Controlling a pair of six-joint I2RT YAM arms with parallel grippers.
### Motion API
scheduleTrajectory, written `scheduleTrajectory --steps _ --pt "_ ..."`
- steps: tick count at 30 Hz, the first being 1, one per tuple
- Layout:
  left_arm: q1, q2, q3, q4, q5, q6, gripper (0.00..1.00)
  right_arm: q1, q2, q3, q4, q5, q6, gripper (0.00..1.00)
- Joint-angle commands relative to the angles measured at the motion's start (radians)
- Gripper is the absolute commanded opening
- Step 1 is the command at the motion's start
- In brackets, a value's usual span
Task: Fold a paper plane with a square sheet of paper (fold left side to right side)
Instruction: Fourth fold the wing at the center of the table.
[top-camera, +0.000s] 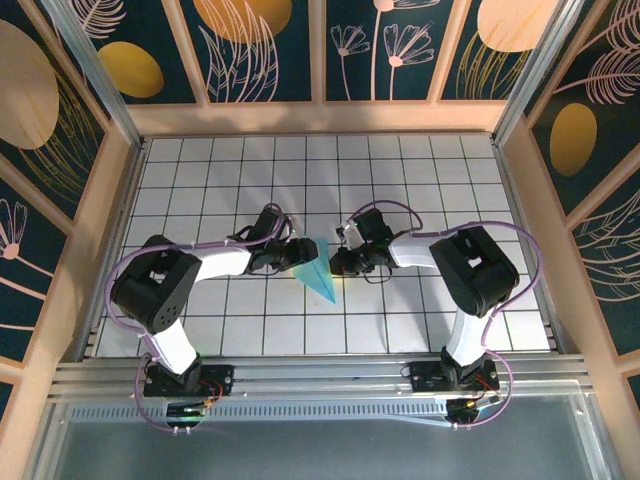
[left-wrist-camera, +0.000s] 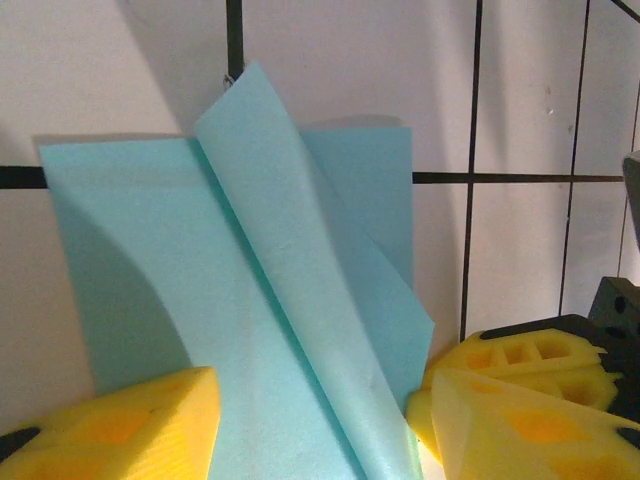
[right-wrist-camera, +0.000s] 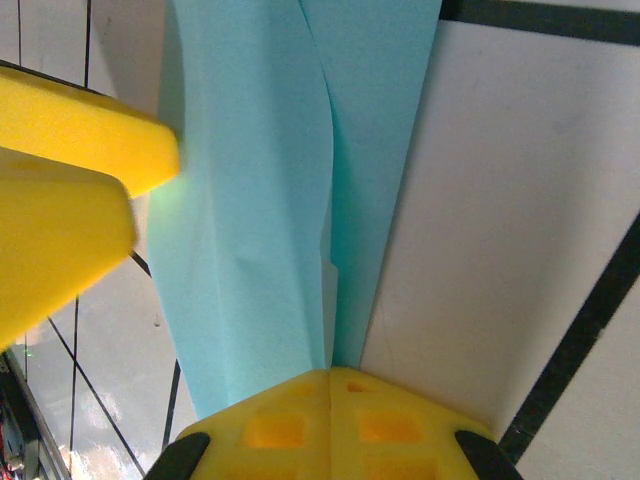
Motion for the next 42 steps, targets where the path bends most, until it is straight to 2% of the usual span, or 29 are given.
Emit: scheduleTrajectory --steps 1,5,11,16,21,24,42 --pt "0.001 -0.069 0.042 -0.063 -0.046 0.03 0.61 0.012 0.053 -0.01 -0.067 0.082 -0.016 0.0" --pt "0.002 -0.113 0.043 -0.068 -0.068 0.033 0.58 0.013 0.053 -0.006 -0.069 0.086 -0.016 0.0" --pt "-0.002 -0.059 0.036 0.054 0.088 0.011 0.25 0.015 0.057 0.005 -0.079 0.098 -0.016 0.0" --pt "-0.006 0.036 0.077 0.063 0.124 0.02 0.13 0.018 0.059 0.01 -0.087 0.104 -0.016 0.0" --pt "-0.008 0.099 0.098 0.063 0.136 0.027 0.1 0.021 0.058 0.01 -0.099 0.113 -0.019 0.0" --pt "-0.008 0.117 0.104 0.021 0.095 0.039 0.08 0.022 0.058 0.007 -0.104 0.116 -0.021 0.0" --pt "-0.008 0.155 0.058 0.001 0.028 0.033 0.03 0.024 0.069 0.022 -0.121 0.115 -0.03 0.0"
